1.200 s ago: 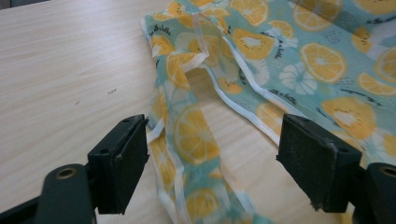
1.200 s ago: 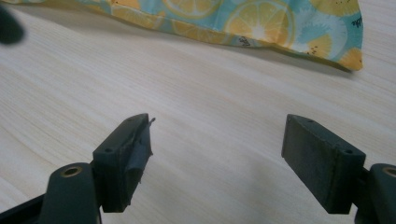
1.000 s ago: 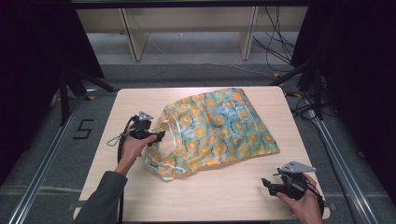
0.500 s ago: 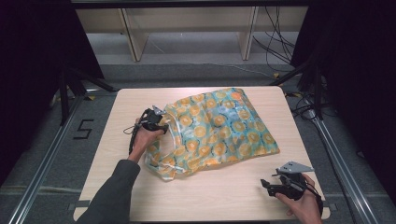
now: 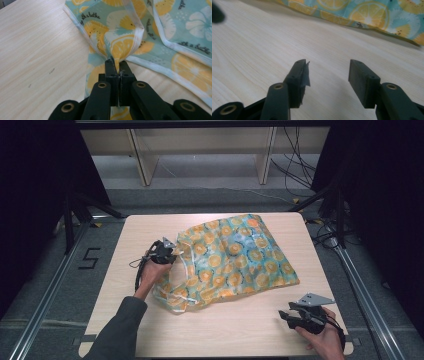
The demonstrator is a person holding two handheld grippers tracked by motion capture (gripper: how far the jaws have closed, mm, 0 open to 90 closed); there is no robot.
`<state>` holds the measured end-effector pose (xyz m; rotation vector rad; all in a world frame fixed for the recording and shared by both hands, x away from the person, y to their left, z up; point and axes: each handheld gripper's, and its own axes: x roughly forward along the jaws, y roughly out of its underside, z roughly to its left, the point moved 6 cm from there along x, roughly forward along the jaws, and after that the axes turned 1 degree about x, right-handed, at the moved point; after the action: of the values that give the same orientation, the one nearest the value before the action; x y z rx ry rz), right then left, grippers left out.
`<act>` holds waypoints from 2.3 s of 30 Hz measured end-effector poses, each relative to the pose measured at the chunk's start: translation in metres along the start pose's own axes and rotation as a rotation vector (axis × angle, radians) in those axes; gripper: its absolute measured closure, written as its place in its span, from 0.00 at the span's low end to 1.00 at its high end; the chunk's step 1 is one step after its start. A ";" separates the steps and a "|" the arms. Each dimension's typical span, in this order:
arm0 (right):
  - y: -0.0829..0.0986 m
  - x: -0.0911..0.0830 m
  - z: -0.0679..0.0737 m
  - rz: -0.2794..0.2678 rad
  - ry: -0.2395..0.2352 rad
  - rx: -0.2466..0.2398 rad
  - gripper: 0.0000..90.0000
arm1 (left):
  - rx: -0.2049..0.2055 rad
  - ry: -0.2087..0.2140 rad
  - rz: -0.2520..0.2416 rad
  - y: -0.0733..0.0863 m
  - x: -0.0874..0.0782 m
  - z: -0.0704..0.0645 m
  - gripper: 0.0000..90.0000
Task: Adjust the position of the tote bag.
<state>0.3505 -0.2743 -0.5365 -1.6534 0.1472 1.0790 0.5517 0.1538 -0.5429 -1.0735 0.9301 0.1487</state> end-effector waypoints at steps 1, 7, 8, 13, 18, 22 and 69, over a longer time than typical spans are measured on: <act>0.000 0.001 0.001 0.005 -0.002 -0.008 0.58 | -0.012 0.014 -0.011 0.002 -0.003 0.000 0.98; -0.007 0.012 0.001 0.020 -0.026 -0.002 0.67 | 0.016 0.041 -0.002 0.016 -0.015 -0.007 0.98; -0.009 0.014 0.000 0.023 -0.026 -0.002 0.69 | 0.018 0.037 -0.012 0.017 -0.018 -0.008 0.98; -0.023 0.027 -0.002 0.001 -0.054 -0.015 0.87 | 0.036 0.077 -0.007 0.028 -0.028 -0.017 0.98; -0.035 0.045 -0.005 0.040 -0.044 -0.029 0.94 | 0.064 0.112 -0.008 0.034 -0.033 -0.028 0.98; -0.047 0.058 -0.011 0.041 -0.002 -0.046 0.96 | 0.085 0.133 -0.005 0.038 -0.038 -0.036 0.98; -0.077 0.027 -0.010 -0.029 0.023 -0.038 0.69 | -0.071 0.389 -0.258 -0.001 -0.114 -0.116 0.60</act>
<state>0.4170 -0.2412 -0.5014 -1.6978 0.1180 1.0468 0.4137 0.0968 -0.4788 -1.3041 1.1271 -0.2508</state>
